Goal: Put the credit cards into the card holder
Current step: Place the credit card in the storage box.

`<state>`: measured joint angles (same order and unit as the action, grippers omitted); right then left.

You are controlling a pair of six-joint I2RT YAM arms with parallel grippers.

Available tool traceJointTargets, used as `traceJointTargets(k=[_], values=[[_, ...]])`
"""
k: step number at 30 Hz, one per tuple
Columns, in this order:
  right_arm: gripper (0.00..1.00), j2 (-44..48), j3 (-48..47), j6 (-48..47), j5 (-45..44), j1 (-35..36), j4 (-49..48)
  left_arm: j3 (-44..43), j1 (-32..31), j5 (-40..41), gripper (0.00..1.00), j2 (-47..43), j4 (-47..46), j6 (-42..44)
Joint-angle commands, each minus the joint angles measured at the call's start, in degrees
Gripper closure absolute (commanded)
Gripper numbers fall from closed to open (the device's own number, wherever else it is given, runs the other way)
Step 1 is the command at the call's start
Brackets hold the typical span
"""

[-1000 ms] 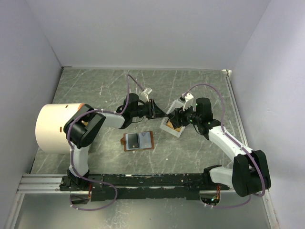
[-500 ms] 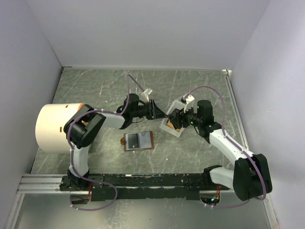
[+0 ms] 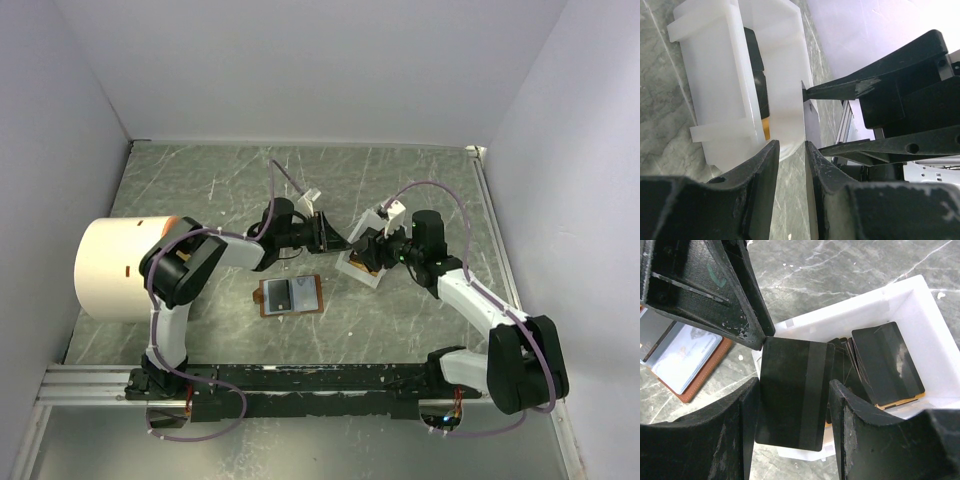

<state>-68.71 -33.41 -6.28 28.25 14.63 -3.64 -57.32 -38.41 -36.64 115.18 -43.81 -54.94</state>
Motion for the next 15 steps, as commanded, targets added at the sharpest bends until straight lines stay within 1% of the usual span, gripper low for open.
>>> traceJointTargets(k=[1, 6, 11, 15], values=[[0.68, -1.3, -1.94, 0.01, 4.47, 0.48, -3.37, -2.54, -1.49, -0.75, 0.62, 1.25, -0.41, 0.13], [0.68, -1.16, -1.85, -0.16, 4.35, 0.48, -3.53, -1.18, -1.28, -2.1, 0.62, 0.55, -3.04, -1.37], [0.69, -1.67, -2.62, 0.18, 4.98, 0.49, -2.01, 4.62, 1.23, 0.0, 0.61, -5.35, -7.76, -5.68], [0.7, -1.03, -3.13, 3.2, 5.89, 0.69, -1.56, 6.38, 3.98, -0.73, 0.64, -11.77, -3.55, -3.78]])
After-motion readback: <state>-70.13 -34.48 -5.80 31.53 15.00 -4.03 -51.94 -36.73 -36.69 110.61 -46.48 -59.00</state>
